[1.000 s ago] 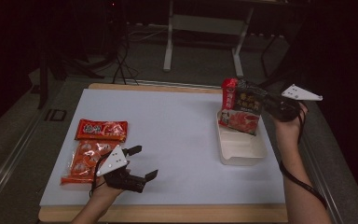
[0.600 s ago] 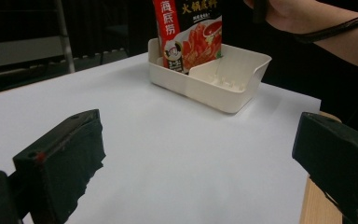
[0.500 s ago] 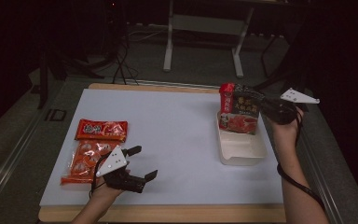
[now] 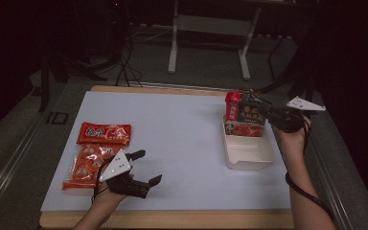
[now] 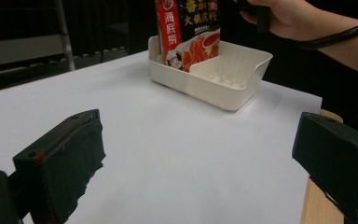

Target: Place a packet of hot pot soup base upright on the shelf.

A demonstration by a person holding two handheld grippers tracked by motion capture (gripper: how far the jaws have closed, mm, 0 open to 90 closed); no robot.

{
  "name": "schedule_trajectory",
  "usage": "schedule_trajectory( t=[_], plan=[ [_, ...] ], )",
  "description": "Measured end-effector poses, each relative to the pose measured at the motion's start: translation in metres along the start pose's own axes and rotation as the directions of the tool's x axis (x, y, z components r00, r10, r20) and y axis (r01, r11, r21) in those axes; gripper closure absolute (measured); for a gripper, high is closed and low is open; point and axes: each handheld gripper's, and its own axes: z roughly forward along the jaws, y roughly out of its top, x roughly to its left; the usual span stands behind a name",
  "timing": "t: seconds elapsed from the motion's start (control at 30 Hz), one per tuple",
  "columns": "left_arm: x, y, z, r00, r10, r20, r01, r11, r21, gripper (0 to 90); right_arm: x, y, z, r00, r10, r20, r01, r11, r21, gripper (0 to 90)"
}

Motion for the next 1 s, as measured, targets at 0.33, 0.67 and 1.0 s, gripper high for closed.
schedule_trajectory(
  t=[0.33,0.67,1.0],
  plan=[
    [0.001,0.002,-0.002,1.0000,-0.003,0.007,0.003,0.9999,-0.015,2.8,0.007,0.008,-0.014,0.9979,0.063,0.012,-0.063,0.998,0.003,53.6],
    [-0.003,0.006,-0.002,0.9989,-0.023,-0.041,0.026,0.9968,0.075,4.3,0.031,0.039,-0.042,0.9996,0.028,0.003,-0.028,0.995,-0.092,39.9],
    [-0.001,0.012,-0.018,0.9986,-0.007,-0.053,0.010,0.9977,0.067,4.5,0.079,0.040,-0.050,0.9972,0.004,-0.074,-0.014,0.990,-0.140,13.5]
  ],
)
